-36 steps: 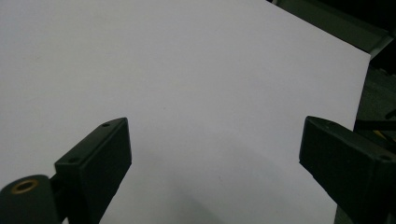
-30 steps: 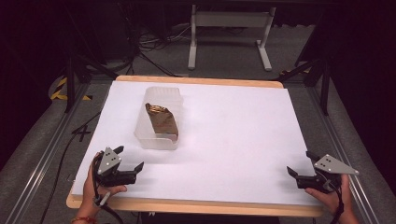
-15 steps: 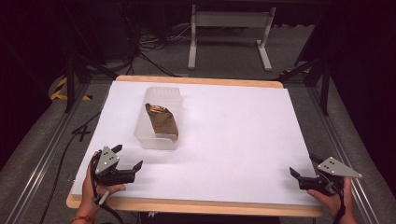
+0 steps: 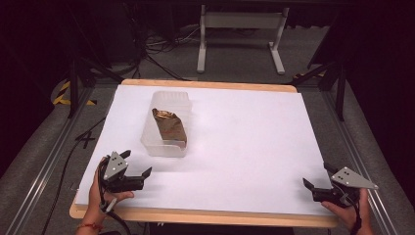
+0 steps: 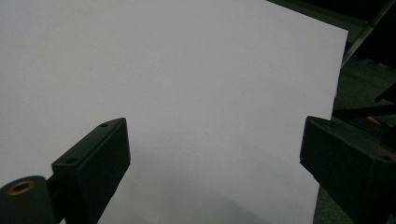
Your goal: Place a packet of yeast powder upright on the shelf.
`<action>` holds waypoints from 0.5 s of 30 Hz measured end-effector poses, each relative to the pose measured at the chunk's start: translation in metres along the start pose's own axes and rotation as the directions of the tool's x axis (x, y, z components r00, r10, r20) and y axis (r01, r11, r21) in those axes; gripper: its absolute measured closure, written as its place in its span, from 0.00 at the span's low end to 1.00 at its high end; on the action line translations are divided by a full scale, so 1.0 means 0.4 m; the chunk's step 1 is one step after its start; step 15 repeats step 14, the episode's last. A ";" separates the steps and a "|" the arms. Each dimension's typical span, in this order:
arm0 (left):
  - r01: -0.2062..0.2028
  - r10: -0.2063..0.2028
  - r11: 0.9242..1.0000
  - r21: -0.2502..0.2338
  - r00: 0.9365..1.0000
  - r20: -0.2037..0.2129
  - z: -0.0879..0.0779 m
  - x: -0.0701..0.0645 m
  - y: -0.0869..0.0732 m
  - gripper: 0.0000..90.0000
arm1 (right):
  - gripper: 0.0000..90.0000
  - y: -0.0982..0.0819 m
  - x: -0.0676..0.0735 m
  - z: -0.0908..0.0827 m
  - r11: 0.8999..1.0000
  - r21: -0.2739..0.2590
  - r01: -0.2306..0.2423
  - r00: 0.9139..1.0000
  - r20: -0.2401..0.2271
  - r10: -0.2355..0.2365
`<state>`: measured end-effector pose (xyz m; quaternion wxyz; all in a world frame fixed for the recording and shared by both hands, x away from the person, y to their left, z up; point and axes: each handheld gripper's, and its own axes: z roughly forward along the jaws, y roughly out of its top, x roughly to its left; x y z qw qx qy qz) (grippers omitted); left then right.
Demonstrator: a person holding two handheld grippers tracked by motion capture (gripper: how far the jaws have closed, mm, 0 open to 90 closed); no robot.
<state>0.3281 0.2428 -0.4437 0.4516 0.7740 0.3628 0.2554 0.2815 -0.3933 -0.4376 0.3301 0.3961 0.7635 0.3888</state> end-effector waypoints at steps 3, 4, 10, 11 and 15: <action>0.002 -0.002 1.000 0.000 1.000 -0.001 0.001 0.001 0.001 0.08 | 0.10 0.001 0.001 0.001 1.000 0.004 0.000 1.000 -0.001 0.000; 0.002 -0.002 1.000 0.002 1.000 0.000 0.001 0.002 0.001 0.08 | 0.10 0.001 0.001 0.001 1.000 0.001 0.000 1.000 -0.006 0.000; -0.004 0.004 1.000 0.002 1.000 0.001 0.004 0.001 0.003 0.08 | 0.10 0.000 0.004 0.003 1.000 0.009 0.007 1.000 -0.003 -0.007; -0.003 0.003 1.000 0.002 1.000 0.002 0.006 0.000 0.003 0.08 | 0.10 -0.001 0.004 0.003 1.000 0.011 0.009 1.000 -0.002 -0.009; -0.002 0.002 1.000 0.010 1.000 0.006 0.007 0.000 0.001 0.08 | 0.10 0.000 0.003 0.003 1.000 0.007 0.004 1.000 -0.002 -0.004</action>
